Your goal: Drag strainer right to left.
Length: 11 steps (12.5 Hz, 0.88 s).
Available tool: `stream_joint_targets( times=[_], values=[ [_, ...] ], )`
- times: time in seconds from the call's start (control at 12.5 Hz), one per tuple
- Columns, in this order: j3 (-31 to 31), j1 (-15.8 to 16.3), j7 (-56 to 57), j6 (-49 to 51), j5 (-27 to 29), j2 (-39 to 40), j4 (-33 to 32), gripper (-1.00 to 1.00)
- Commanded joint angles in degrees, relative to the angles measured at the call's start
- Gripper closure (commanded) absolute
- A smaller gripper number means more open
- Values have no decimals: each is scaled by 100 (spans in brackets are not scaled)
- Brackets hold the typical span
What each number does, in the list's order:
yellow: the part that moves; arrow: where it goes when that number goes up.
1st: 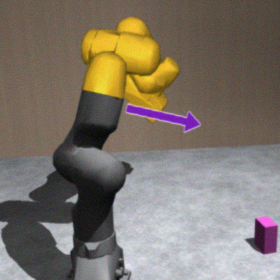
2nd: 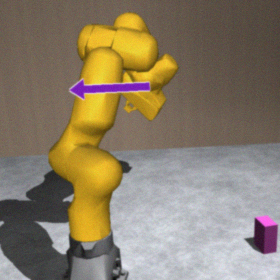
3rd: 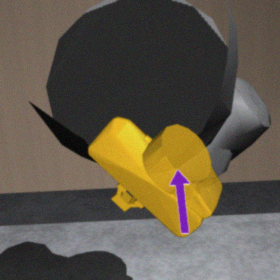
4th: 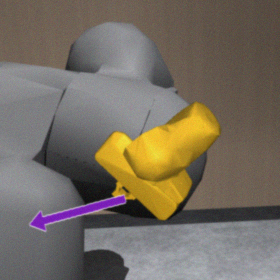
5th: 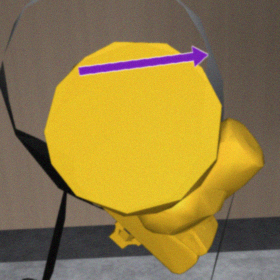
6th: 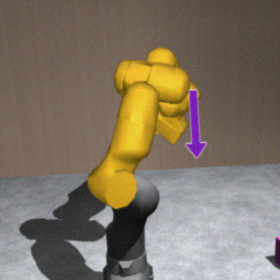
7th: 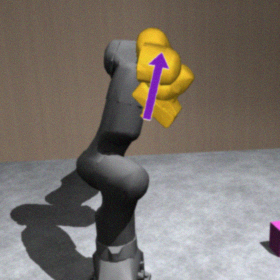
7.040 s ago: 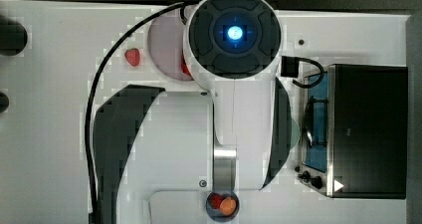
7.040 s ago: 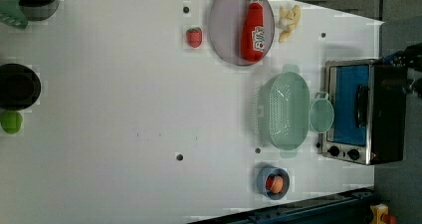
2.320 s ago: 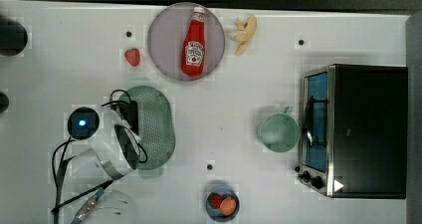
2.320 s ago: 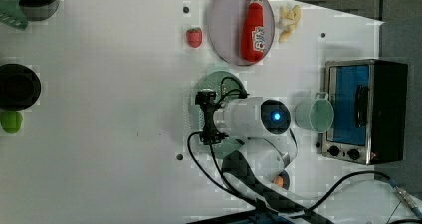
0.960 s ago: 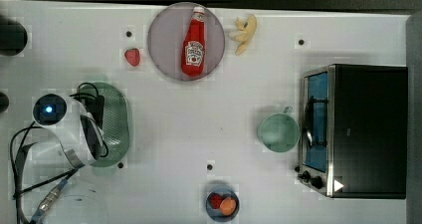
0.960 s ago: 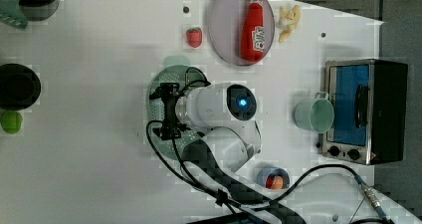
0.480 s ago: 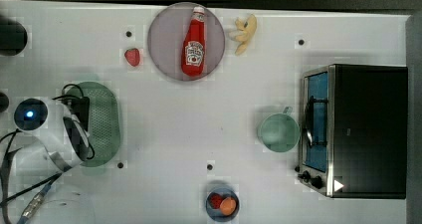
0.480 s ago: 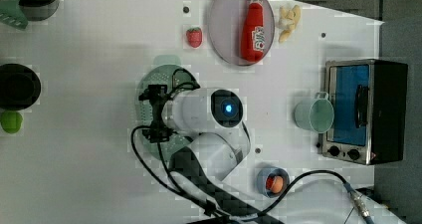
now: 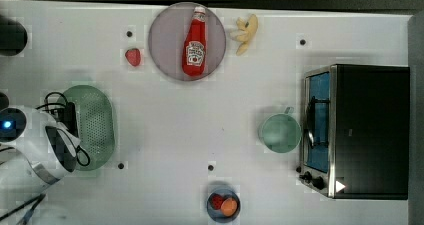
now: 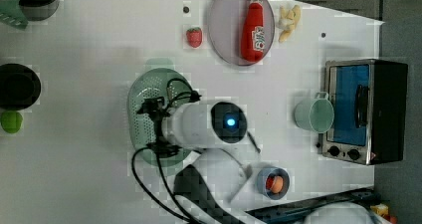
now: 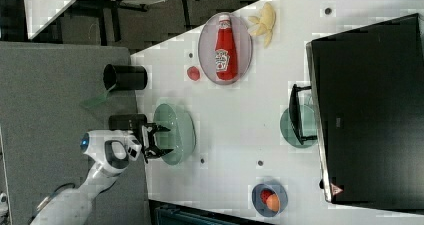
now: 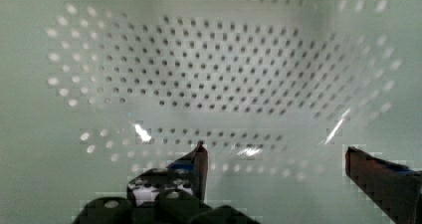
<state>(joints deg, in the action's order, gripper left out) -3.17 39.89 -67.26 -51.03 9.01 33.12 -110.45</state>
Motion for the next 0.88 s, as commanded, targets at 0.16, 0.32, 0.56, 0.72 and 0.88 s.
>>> stream_joint_targets(
  times=[0.16, 0.32, 0.56, 0.72, 0.88],
  values=[
    [904, -328, 2304, 1163, 11, -1336, 161, -100],
    [1564, -352, 3033, 1594, 1, -2025, 170, -100],
    [2580, -399, 4144, 2356, -172, -2951, 222, -100],
    [3194, -431, 4978, 2960, -636, -3516, 227, -100],
    [3713, -489, 5426, 3547, -1309, -3962, 226, -100]
  ],
)
